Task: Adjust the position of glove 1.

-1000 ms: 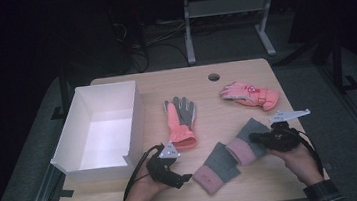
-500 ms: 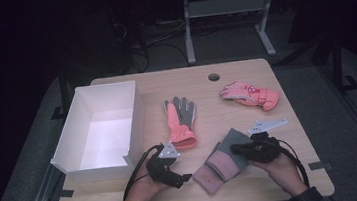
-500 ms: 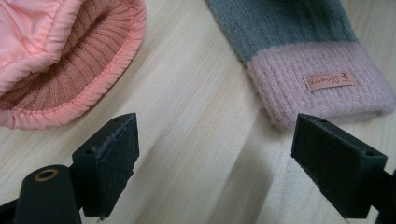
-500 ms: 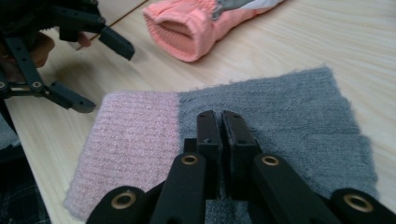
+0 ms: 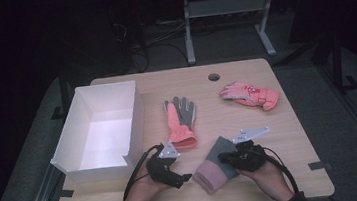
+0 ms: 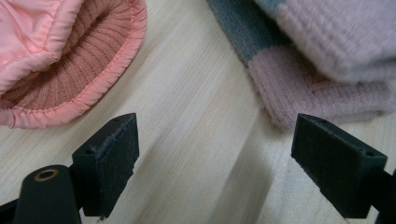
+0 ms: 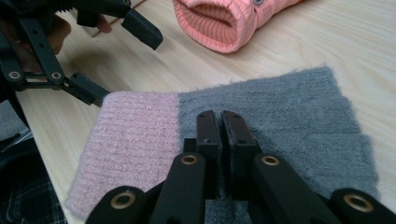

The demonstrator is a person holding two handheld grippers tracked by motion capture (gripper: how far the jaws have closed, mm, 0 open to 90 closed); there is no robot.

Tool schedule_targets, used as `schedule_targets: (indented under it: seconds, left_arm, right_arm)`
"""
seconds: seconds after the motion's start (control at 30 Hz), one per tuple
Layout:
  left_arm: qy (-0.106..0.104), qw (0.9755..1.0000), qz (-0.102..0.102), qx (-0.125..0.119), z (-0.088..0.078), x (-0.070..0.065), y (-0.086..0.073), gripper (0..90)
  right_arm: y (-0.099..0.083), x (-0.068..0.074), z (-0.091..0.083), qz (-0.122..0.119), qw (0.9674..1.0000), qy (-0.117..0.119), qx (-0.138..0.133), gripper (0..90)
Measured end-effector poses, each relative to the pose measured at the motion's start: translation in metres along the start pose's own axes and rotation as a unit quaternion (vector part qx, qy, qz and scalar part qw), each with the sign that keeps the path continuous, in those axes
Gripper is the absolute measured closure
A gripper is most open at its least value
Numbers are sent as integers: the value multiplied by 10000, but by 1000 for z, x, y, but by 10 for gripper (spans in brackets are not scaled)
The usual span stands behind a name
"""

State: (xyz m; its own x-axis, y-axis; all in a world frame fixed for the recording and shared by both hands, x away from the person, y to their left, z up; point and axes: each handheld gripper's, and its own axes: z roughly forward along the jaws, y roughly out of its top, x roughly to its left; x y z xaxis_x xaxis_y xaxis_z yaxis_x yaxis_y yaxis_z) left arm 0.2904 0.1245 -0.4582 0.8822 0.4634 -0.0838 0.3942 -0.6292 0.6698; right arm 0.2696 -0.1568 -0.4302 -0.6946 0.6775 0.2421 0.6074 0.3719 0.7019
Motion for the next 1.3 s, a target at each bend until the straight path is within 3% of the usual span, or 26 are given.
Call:
schedule_targets:
  seconds: [0.4, 0.6, 0.73, 0.9, 0.93, 1.0, 1.1, 1.23, 1.27, 1.3]
  left_arm:
    - [-3, 10000, -21, 7, 0, 0, 0, 146]
    - [19, 9999, 29, 114, -2, 1, 0, 146]
    - [46, 9998, 60, 175, -4, 2, 2, 147]
    - [28, 9997, -199, 140, -8, 3, 5, 150]
    - [33, 9997, -146, 213, -10, 5, 5, 150]
    - [44, 9996, -260, 120, -11, 3, 6, 150]
    - [58, 9997, -222, 71, -14, 4, 9, 153]
    - [56, 9993, -356, -36, -16, 3, 13, 152]
    - [78, 9997, -232, -11, -17, 5, 14, 152]
    - [78, 9996, -280, -15, -18, 5, 15, 153]
  right_arm:
    - [-4, 6, 18, 2, 9997, -117, 235, 837]
    - [-5, 6, 17, -100, 9995, -256, 129, 530]
    - [-5, -4, 10, -52, 9994, -317, 91, 363]
    - [-8, -20, 2, -39, 9994, -339, 17, 182]
    - [-9, -23, 0, -28, 9994, -348, -15, 163]
    - [-10, -29, -2, 5, 9993, -350, -91, 132]
    - [-13, -38, -5, 22, 9992, -381, -86, 93]
    - [-19, -46, -12, -6, 9981, -581, -182, 48]
    - [-21, -48, -14, -7, 9979, -634, -165, 37]
    - [-23, -50, -16, -6, 9976, -675, -166, 32]
